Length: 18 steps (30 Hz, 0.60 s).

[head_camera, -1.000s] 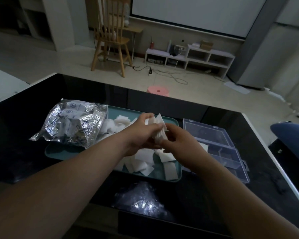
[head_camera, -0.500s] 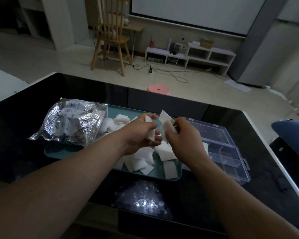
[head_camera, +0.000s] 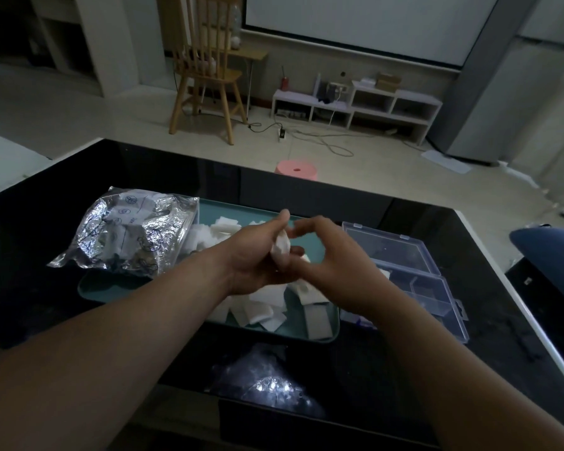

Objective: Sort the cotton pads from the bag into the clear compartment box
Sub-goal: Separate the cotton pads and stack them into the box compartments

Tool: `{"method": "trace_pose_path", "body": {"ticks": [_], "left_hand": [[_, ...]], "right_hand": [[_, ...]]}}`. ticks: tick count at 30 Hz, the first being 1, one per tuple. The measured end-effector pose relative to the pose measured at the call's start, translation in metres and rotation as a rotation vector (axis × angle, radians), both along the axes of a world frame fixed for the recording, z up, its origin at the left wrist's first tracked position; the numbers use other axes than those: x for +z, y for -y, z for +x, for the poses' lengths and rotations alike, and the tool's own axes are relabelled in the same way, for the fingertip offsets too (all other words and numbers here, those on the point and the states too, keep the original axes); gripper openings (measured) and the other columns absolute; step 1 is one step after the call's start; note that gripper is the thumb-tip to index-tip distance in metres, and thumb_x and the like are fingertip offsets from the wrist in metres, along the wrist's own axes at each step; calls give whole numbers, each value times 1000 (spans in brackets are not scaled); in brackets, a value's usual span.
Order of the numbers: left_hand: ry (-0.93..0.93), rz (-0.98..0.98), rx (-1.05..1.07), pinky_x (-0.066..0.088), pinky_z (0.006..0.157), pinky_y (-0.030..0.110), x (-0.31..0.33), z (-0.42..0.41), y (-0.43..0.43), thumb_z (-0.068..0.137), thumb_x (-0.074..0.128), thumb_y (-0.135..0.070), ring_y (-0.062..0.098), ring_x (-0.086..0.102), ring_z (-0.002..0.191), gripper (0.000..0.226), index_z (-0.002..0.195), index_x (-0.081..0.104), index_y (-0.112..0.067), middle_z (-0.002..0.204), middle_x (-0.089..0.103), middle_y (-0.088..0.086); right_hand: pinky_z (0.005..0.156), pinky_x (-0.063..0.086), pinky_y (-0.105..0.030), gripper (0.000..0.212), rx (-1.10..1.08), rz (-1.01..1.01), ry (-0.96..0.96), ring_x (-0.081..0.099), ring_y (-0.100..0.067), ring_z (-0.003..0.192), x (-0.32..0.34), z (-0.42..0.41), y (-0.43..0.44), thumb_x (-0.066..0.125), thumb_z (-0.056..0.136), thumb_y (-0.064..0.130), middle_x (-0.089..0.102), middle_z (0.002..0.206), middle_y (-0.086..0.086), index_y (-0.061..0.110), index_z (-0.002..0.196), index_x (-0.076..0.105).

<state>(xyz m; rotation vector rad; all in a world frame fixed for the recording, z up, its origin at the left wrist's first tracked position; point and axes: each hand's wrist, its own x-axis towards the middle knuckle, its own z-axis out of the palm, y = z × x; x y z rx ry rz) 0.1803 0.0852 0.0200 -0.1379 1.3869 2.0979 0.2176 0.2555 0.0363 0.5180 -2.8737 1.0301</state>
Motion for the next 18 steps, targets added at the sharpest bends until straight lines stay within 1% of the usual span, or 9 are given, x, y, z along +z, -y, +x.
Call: {"method": "trace_pose_path", "body": {"ticks": [3,5,7,8,9,12,13,16,18], "left_hand": [[-48,62,-147,48,72,34,3,6,-7,101,42,-64,21,55,75,56,102,72,-17,91,59,10],[-49,75,-163,56,75,37,3,7,-7,101,40,-64,26,60,84,60,117,69,-14,103,60,14],[-45,84,-161,59,86,45,-1,7,-4,99,48,-63,35,55,104,66,136,59,-10,120,53,16],[-49,76,-158,58,91,47,-2,6,-2,97,53,-63,36,53,110,66,138,58,-12,123,50,17],[-53,59,-153,57,93,48,-2,6,-1,95,58,-63,36,52,110,62,135,62,-15,120,48,17],[-70,38,-166,57,93,43,-1,10,-5,93,61,-64,27,54,88,44,108,75,-25,100,50,14],[-70,57,-142,57,92,42,-2,10,-6,93,61,-63,24,56,87,45,110,76,-24,100,53,14],[-51,129,-85,56,99,42,-6,8,-7,94,63,-58,29,57,109,55,128,69,-15,119,55,17],[-47,155,-92,58,92,39,-4,10,-8,95,62,-59,29,50,103,49,116,75,-16,111,53,15]], "right_hand": [[83,46,-10,49,80,27,19,55,1,110,-6,2,0,82,84,48,55,124,19,28,119,54],[81,50,-10,39,80,-64,45,58,3,105,-7,1,-3,83,86,36,58,117,19,24,112,55],[77,48,-7,32,76,-109,56,59,8,101,-4,0,-7,80,89,34,60,114,18,28,106,54],[74,46,-5,32,73,-114,65,59,10,99,-2,0,-8,80,90,35,61,114,18,30,104,52],[71,46,-5,33,72,-118,81,59,11,95,-1,1,-9,80,90,35,61,112,17,29,104,51],[68,47,-8,37,72,-133,92,60,9,88,-3,2,-7,83,87,33,62,105,15,26,105,51],[68,45,-10,35,61,-128,67,59,8,88,-3,2,-6,82,87,35,61,105,16,27,102,52],[67,46,-13,34,30,-149,36,59,8,87,-1,1,-3,81,87,36,60,105,16,28,100,52],[72,57,-24,42,54,-164,92,64,1,86,-3,1,-1,86,83,35,61,105,12,25,107,53]]}}
